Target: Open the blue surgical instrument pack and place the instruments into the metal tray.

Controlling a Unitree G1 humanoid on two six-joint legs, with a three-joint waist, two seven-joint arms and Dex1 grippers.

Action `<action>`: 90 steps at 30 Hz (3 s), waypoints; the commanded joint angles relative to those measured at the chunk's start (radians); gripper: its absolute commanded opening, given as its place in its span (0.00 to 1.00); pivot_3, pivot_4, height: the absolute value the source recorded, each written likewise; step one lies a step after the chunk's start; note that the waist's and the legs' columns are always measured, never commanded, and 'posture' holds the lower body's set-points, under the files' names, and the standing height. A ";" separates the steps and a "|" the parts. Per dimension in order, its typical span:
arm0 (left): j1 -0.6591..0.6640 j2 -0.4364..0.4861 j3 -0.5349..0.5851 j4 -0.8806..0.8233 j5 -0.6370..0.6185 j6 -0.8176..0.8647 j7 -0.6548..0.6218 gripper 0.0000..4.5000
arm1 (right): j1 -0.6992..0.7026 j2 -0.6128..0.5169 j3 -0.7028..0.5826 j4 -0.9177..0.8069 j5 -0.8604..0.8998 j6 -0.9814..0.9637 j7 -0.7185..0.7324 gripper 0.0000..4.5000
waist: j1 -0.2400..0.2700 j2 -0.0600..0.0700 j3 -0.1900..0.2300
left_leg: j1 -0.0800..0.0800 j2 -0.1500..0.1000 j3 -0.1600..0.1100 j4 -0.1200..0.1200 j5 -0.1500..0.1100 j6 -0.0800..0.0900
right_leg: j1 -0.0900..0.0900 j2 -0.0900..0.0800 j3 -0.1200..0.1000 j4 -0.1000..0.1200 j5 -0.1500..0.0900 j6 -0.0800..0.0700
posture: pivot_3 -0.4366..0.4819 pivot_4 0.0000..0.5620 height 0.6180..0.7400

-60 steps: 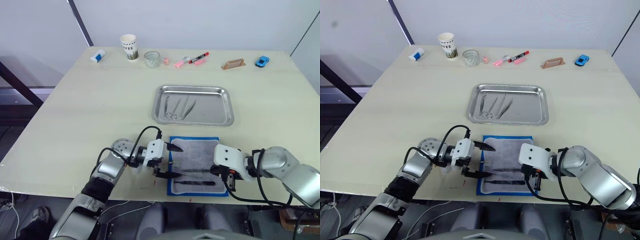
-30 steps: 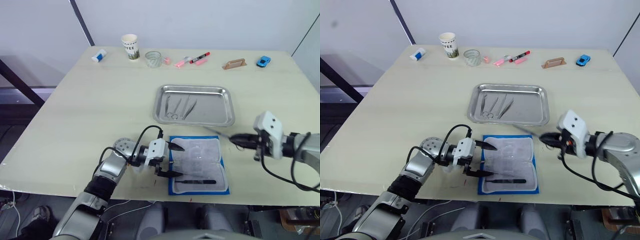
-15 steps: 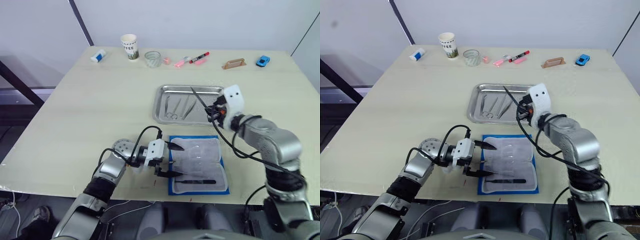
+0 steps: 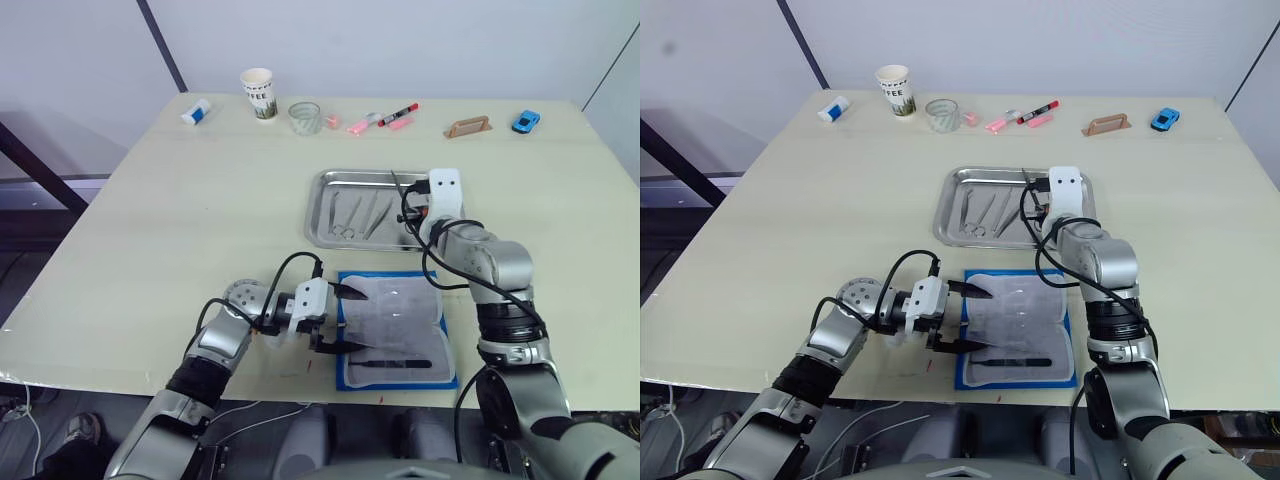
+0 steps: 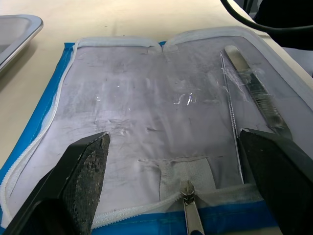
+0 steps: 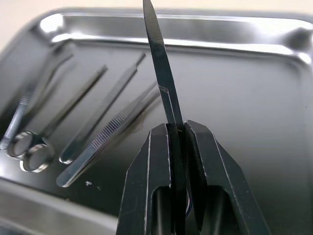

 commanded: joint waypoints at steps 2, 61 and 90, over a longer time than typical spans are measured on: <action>0.043 -0.004 -0.036 0.056 0.055 0.024 0.038 1.00 | -0.050 0.022 -0.009 0.042 -0.020 -0.060 -0.019 0.00 | -0.003 0.000 0.000 | 0.000 0.000 0.000 0.000 0.000 0.000 | 0.000 0.000 0.000 0.000 0.000 0.000 | 0.48 0.27 1.00; 0.041 0.003 -0.015 0.082 0.028 0.004 -0.002 1.00 | 0.558 -0.624 0.038 -0.624 0.293 -0.416 0.954 0.90 | -0.021 0.001 0.003 | -0.002 0.000 -0.003 -0.002 0.000 0.000 | 0.001 0.001 0.000 -0.005 -0.001 0.001 | 0.48 0.27 1.00; 0.027 0.037 -0.007 0.072 0.004 0.030 -0.088 1.00 | 0.820 -0.653 0.270 -0.572 0.013 -0.728 0.911 0.66 | -0.022 -0.005 0.007 | -0.003 0.001 -0.003 -0.002 0.000 0.000 | 0.000 0.003 -0.001 -0.007 -0.001 0.001 | 0.48 0.27 1.00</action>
